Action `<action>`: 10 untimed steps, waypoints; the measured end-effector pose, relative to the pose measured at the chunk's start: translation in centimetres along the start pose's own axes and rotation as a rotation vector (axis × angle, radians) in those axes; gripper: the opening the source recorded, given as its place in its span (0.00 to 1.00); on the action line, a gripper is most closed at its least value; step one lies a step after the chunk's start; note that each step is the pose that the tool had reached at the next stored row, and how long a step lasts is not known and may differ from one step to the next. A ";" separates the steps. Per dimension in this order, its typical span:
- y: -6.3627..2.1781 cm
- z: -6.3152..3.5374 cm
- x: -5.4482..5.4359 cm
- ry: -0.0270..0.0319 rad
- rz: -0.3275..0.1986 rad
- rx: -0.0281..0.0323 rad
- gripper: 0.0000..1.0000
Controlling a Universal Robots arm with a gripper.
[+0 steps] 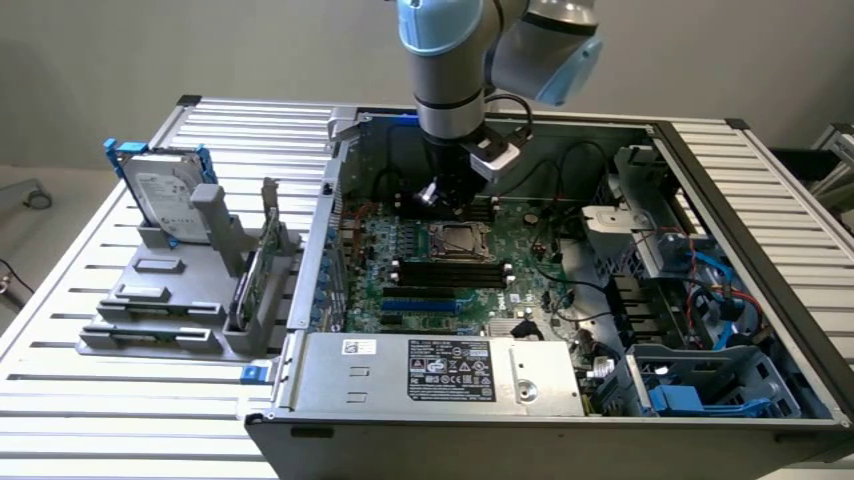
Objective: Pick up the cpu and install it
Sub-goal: 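Install the first cpu locking lever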
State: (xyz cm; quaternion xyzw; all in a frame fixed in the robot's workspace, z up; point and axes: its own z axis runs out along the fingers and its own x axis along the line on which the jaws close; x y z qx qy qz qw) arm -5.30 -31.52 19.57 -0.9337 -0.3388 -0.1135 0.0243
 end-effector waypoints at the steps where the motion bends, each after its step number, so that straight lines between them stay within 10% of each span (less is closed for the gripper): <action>1: 0.02 0.01 0.0 -0.0001 0.000 0.0000 0.11; 10: 0.08 0.00 0.1 -0.0054 0.001 0.0039 0.11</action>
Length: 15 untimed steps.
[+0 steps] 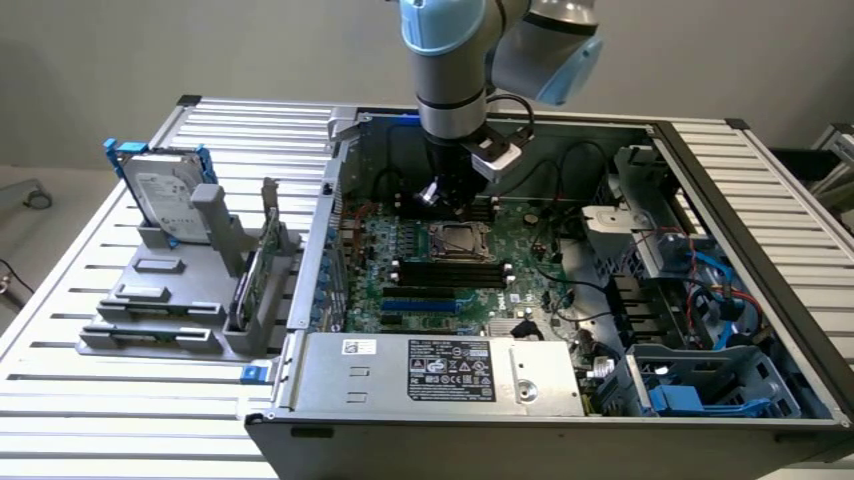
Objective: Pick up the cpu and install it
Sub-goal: 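Install the first cpu locking lever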
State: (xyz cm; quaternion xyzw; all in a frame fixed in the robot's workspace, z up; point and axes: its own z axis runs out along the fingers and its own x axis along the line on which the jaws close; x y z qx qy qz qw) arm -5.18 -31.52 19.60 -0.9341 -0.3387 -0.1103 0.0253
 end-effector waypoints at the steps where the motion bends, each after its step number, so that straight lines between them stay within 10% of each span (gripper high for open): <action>1: 0.00 -0.05 0.0 -0.0013 0.000 0.0005 0.11; 15: -0.21 -1.06 -0.1 -0.0027 0.000 0.0024 0.11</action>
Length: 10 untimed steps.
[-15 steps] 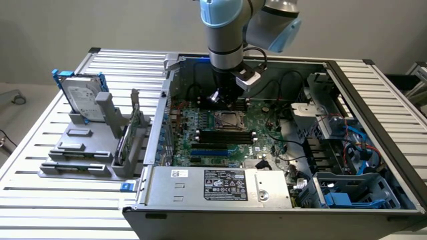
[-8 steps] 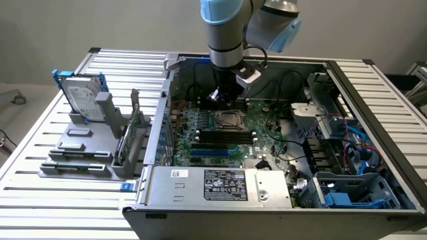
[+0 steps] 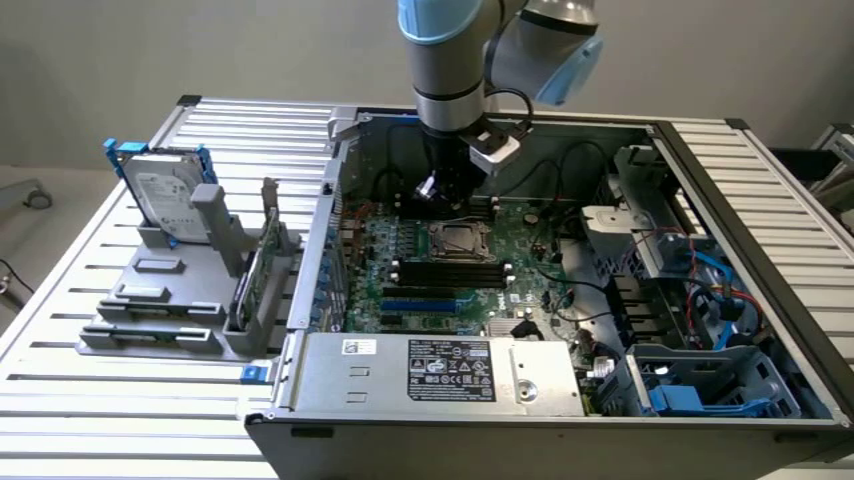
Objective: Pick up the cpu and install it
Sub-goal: 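Install the first cpu locking lever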
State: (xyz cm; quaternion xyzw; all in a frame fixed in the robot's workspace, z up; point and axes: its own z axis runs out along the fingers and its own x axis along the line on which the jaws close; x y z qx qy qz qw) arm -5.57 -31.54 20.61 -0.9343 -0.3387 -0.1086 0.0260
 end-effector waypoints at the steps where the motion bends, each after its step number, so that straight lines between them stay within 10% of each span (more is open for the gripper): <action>1: -0.01 -0.01 0.0 -0.0001 0.000 0.0000 0.11; 10: -0.02 0.13 -0.1 -0.0001 0.000 0.0000 0.11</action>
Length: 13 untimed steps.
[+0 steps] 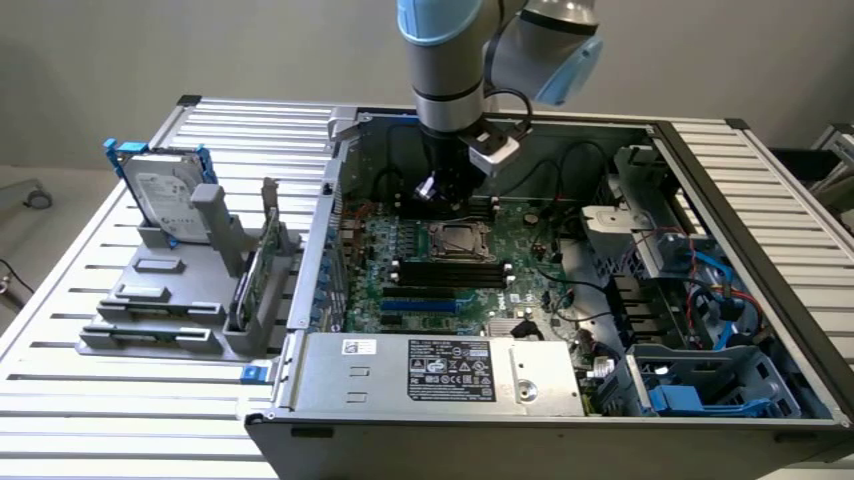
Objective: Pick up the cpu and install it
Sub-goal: 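Install the first cpu locking lever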
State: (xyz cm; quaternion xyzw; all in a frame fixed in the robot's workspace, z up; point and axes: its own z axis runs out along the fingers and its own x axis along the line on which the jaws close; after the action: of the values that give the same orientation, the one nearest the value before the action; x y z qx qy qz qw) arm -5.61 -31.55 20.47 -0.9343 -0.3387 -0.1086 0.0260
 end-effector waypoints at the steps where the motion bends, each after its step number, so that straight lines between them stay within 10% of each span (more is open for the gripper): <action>1: 0.00 0.02 0.0 -0.0001 0.000 0.0000 0.11; 13: -0.01 0.23 -0.1 0.0000 0.000 0.0000 0.11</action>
State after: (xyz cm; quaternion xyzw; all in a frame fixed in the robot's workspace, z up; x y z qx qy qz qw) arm -5.60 -31.55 20.23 -0.9343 -0.3386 -0.1086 0.0260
